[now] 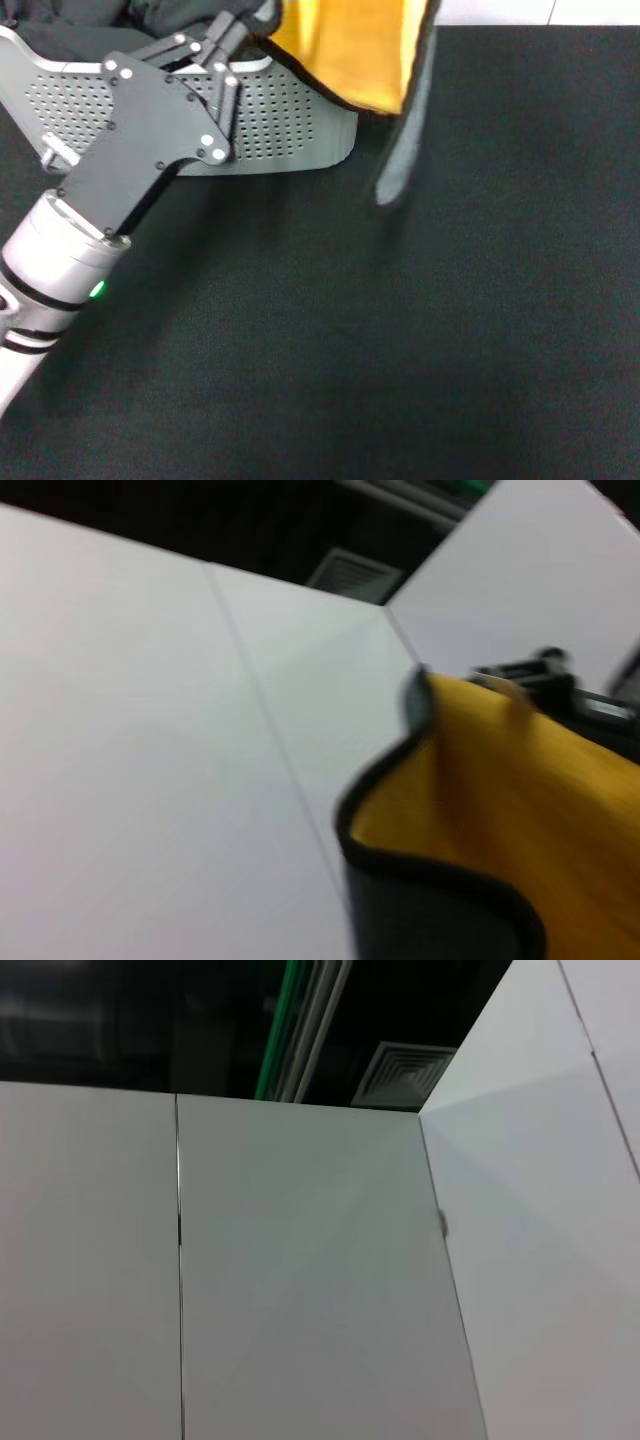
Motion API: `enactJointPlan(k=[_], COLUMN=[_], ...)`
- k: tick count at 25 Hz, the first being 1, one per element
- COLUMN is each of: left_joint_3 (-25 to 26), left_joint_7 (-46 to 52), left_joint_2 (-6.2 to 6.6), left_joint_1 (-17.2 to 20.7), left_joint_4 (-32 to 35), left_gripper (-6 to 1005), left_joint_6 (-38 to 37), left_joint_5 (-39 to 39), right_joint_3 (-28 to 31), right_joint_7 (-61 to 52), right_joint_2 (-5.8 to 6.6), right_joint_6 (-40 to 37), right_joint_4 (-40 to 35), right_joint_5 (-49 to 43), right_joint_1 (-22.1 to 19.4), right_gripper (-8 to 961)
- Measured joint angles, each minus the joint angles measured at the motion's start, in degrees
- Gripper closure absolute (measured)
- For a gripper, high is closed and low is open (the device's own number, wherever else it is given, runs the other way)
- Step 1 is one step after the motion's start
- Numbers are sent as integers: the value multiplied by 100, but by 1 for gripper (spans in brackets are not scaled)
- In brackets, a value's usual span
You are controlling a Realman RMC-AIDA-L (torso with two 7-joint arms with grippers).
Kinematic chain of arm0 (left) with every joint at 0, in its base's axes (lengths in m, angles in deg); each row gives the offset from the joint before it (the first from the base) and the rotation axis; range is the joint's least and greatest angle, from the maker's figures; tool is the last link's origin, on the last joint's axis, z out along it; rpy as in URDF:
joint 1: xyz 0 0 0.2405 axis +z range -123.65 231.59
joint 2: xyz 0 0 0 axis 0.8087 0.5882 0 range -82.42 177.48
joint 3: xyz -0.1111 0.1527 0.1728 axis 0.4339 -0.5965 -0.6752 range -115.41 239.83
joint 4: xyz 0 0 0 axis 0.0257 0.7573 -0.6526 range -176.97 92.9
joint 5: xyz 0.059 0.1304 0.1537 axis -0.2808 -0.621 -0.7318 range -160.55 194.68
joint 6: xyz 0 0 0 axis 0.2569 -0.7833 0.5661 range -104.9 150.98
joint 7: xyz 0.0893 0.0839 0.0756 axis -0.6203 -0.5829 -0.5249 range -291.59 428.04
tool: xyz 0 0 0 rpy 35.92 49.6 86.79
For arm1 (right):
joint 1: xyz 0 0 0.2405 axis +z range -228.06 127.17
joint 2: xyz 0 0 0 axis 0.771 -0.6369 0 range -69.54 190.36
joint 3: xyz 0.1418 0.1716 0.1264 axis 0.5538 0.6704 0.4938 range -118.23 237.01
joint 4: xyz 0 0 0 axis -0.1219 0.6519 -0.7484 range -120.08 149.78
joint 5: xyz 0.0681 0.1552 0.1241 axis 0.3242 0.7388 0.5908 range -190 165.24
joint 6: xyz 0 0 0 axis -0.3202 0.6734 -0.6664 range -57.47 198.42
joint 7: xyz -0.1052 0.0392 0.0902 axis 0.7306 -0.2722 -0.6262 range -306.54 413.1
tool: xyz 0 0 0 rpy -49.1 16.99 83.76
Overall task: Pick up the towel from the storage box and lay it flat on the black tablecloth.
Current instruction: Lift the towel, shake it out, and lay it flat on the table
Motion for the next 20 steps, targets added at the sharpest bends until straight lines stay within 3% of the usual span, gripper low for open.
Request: enactJointPlan(k=[6,13,20], left_joint_3=[27,24,41], left_joint_7=[381,440,1118], left_joint_2=[7,1,0], left_joint_1=[39,24,-68], left_joint_4=[45,6,-17], left_gripper=[975,964,959], left_joint_6=[-8,20,-68], left_joint_5=[-94,-727,-749], right_joint_3=[9,10,-94], right_joint_7=[25,27,29], right_joint_2=[11,6,-2], right_joint_6=[30,29,-8], right_joint_4=[22,24,154], right_joint_5=[53,58,-52], right_joint_1=[-98,-102,-41], right_gripper=[937,937,936])
